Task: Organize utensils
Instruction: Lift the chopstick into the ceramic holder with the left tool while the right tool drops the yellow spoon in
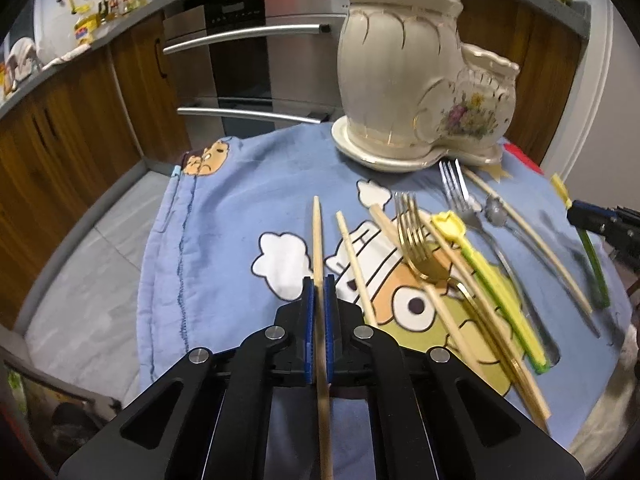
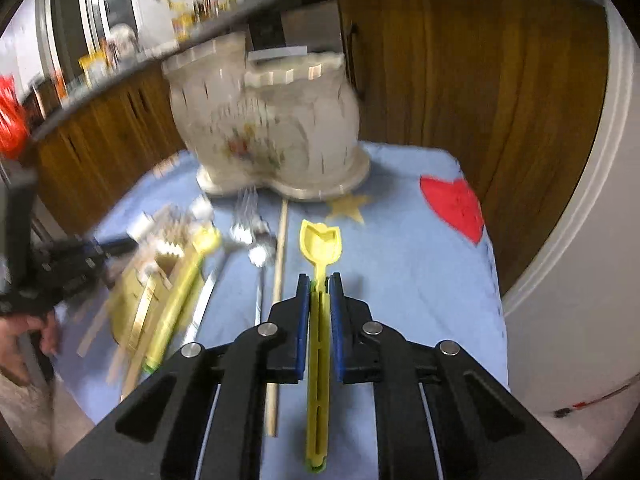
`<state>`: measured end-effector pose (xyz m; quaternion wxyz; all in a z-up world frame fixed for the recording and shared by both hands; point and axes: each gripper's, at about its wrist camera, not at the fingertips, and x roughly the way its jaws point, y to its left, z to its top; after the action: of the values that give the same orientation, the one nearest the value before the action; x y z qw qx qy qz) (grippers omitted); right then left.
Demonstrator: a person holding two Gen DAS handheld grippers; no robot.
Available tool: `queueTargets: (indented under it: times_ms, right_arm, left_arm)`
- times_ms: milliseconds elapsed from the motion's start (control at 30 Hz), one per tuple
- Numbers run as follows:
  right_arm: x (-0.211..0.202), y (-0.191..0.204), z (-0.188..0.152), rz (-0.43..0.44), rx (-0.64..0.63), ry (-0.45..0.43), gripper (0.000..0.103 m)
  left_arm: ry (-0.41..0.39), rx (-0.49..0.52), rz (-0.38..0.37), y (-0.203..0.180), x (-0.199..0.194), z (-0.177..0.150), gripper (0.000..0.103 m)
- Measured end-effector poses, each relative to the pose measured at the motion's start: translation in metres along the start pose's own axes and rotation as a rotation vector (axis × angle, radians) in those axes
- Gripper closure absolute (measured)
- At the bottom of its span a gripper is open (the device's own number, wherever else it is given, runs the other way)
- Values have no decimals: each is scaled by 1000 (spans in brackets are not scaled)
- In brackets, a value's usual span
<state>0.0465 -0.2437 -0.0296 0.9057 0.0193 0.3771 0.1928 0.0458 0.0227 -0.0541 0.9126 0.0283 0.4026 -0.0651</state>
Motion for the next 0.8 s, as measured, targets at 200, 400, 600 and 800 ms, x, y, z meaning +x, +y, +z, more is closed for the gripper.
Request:
queueTargets:
  times_ms: [200, 400, 600, 800]
  right_arm:
    - [-21, -10, 19, 79, 42, -159, 93]
    - [-30, -3, 63, 109, 26, -324, 93]
    - [-32, 5, 116, 151, 0, -484, 93]
    - [-5, -8, 158, 183, 64, -545, 93]
  left_arm:
    - [-170, -74, -44, 10, -29, 12, 98]
    - [-420, -75, -91, -3, -68, 34, 98]
    - [-573, -92, -143, -10, -88, 85, 98]
    - [-665, -76, -175, -23, -75, 155, 98]
